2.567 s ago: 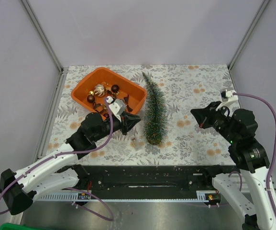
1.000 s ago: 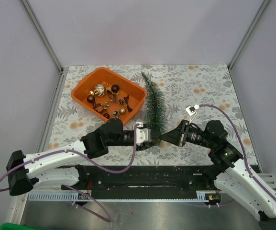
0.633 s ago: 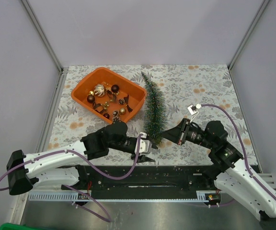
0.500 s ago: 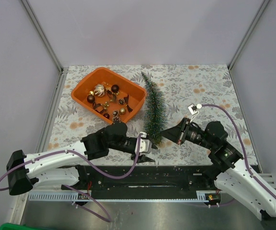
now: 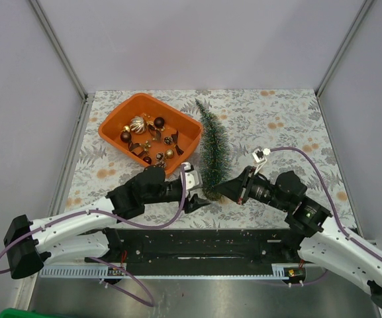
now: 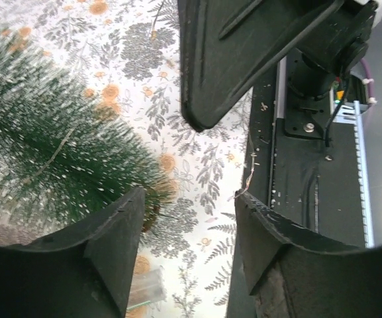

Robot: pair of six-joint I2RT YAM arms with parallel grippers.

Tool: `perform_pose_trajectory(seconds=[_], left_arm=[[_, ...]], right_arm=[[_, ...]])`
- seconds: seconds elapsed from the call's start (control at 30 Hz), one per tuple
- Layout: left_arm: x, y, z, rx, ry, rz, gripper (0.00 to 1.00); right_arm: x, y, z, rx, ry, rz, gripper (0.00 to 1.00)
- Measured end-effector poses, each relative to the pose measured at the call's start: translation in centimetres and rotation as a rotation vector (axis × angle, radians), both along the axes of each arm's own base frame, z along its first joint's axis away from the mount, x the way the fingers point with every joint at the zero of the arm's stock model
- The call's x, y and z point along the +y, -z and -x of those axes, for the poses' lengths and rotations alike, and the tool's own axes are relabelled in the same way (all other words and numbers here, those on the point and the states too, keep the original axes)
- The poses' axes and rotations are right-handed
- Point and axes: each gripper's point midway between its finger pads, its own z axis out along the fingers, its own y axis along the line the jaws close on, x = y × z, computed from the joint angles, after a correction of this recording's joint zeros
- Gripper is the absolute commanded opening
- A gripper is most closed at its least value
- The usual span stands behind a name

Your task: Decorate the small christmas tree

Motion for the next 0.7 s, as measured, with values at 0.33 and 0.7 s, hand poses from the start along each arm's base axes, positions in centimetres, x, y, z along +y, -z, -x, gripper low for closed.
perform_pose_trajectory(seconds=[0.33,0.7], left_arm=[[-0.1,-0.2,4.3,0.07,0.216,0.032,0.71],[0.6,0.4,5.6,0.069,0.27,0.022,0.35]], right_arm=[[1.9,1.2,0.4,-0.018,0.005,0.05,0.0],[3.8,1.2,0.9,-0.08,0.037,0.062,0.0]])
